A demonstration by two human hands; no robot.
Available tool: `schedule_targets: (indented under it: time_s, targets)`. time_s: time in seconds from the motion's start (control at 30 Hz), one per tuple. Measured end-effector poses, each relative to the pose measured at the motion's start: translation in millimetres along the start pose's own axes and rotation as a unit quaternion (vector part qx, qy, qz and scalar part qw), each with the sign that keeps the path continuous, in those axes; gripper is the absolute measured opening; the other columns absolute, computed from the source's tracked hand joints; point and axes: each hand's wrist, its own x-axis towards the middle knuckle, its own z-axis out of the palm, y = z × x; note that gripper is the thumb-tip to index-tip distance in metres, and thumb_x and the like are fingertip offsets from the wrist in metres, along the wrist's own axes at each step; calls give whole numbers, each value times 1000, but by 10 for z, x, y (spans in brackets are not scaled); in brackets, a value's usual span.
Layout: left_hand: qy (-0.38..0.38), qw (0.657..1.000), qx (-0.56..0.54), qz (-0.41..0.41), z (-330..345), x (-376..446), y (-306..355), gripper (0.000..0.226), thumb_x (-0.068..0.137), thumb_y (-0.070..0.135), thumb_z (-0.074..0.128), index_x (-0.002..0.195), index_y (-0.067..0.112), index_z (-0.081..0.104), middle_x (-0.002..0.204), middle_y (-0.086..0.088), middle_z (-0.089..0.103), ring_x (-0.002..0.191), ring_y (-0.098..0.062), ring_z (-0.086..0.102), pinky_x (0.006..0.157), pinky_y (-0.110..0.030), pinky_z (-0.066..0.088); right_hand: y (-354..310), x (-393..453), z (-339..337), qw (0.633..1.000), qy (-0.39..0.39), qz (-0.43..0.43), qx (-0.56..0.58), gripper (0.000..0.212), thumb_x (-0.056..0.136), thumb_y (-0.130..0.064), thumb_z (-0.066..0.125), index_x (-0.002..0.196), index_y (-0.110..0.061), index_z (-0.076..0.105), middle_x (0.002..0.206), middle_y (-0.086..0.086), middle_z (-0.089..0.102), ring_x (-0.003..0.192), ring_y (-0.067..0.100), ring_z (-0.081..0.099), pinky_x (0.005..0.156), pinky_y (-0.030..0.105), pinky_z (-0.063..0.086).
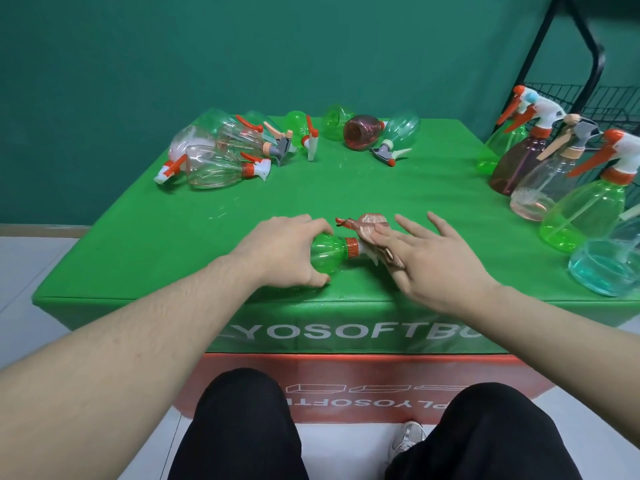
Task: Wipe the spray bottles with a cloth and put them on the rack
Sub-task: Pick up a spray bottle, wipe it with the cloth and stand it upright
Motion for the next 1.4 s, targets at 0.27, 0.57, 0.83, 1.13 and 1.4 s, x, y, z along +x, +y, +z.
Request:
schedule_targets:
  time_s: [0.27, 0.57, 0.83, 1.13, 1.4]
  targets:
    - [9, 1000, 13, 7, 16, 20, 5, 84, 77, 68, 75, 147, 32, 44, 132, 8, 60, 114, -19, 60, 95, -36, 52, 48, 344, -29, 994, -59, 16, 92, 64, 100, -45, 18, 161, -25, 23, 166, -9, 24, 155, 15, 17, 127, 51, 6]
    - [17, 1000, 13, 9, 13, -30, 16, 82, 79, 68, 72, 146, 31, 42, 136, 7, 59, 116, -17, 59, 98, -38, 52, 57, 548, -90, 958, -89, 59, 264, 52, 109, -44, 20, 160, -35, 24, 166, -4, 28, 153, 16, 24, 126, 52, 5]
    - [30, 999, -20, 19, 25, -97, -42, 82, 79, 66, 74, 144, 28, 44, 134, 8, 59, 116, -17, 57, 98, -36, 50, 199, 303, -293, 983, -99, -20, 156, 54, 107, -49, 18, 160, -42, 14, 164, -20, 14, 154, 3, 10, 127, 52, 4]
    - [40, 999, -10, 18, 30, -151, -10, 75, 79, 66, 73, 134, 23, 45, 129, 4, 61, 109, -18, 56, 94, -39, 52, -99, 727, -265, 977, -131, -8, 169, 51, 109, -42, 17, 157, -35, 33, 165, -5, 29, 155, 11, 15, 126, 55, 7]
    - [32, 999, -36, 10, 3, -145, -32, 77, 79, 63, 76, 135, 21, 45, 127, 4, 61, 107, -17, 56, 91, -37, 52, 142, 408, -430, 980, -161, -24, 113, 63, 97, -68, 2, 157, -48, 6, 167, -19, 2, 155, 7, 0, 125, 56, -2]
